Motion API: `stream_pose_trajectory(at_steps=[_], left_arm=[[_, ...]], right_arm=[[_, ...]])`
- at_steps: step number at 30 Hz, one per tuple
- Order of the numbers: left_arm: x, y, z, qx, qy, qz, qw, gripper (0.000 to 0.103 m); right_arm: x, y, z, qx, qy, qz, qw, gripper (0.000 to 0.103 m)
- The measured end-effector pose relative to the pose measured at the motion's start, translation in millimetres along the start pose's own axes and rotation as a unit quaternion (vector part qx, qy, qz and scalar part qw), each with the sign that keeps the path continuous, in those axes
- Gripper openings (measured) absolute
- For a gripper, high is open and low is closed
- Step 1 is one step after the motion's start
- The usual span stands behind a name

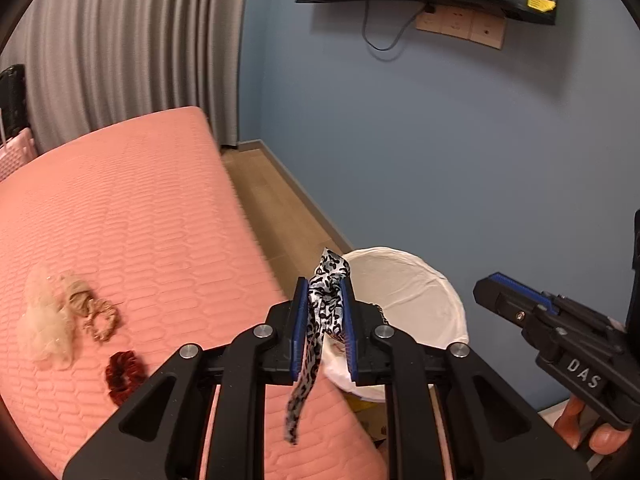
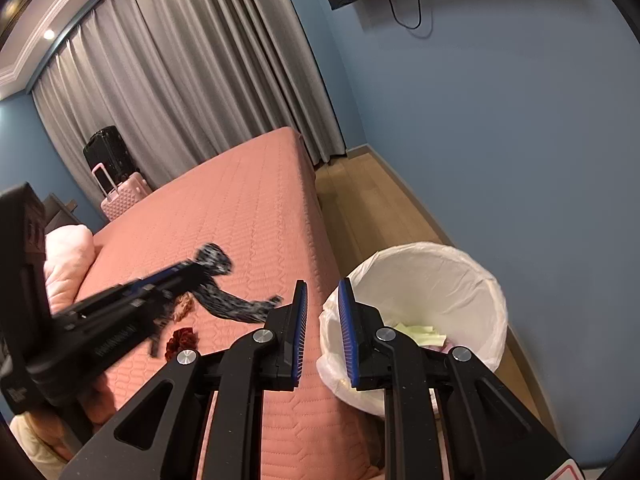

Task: Collect trash
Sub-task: 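Open both tools to drop the scrunchie and strip into the wastebasket, then move both tools back over the tulle and red scrunchie on the bed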

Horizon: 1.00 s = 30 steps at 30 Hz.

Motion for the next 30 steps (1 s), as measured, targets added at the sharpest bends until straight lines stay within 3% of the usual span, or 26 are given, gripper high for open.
stream_pose_trajectory(at_steps=[4, 6, 8, 9, 19, 30], left_arm=[[15.5, 6.4, 22.8, 0.012, -0.019, -0.004, 0.9997, 0.017], [22.2, 9.4, 32.9, 0.019, -0.025, -0.007, 0.9995, 0.029], [26.1, 12.1, 39.5, 0.025, -0.017, -0.002, 0.9995, 0.067], [25.9, 13.8, 42.2, 0.028, -0.010, 0.008, 0.9995, 0.073], [25.7, 9.0, 48.5, 0.035, -0.001, 0.011, 0.9993, 0.074], [4.6, -7.2, -6.3, -0.014, 0.037, 0.011, 0.9991, 0.074]], right_arm=[[-7.2, 12.1, 9.8, 0.001, -0.010, 0.014, 1.000, 0.018], [-9.4, 16.7, 15.0, 0.003, -0.016, 0.019, 1.000, 0.018], [-11.6, 20.0, 19.8, 0.005, -0.021, 0.024, 0.999, 0.019], [-12.7, 21.4, 22.3, 0.007, -0.023, 0.026, 0.999, 0.019], [-14.1, 19.4, 22.0, 0.012, -0.026, 0.029, 0.999, 0.024], [3.1, 1.6, -26.9, -0.018, -0.003, 0.007, 1.000, 0.029]])
Point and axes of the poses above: each gripper's, at about its wrist camera, not at the fingertips, and x roughly the way its jaws point, z to its right, y to its top, the point moved 6 cm from there along x, roughly the way its jaws point, and after that the axes turned 2 degrees about z, right-handed, at the moved point
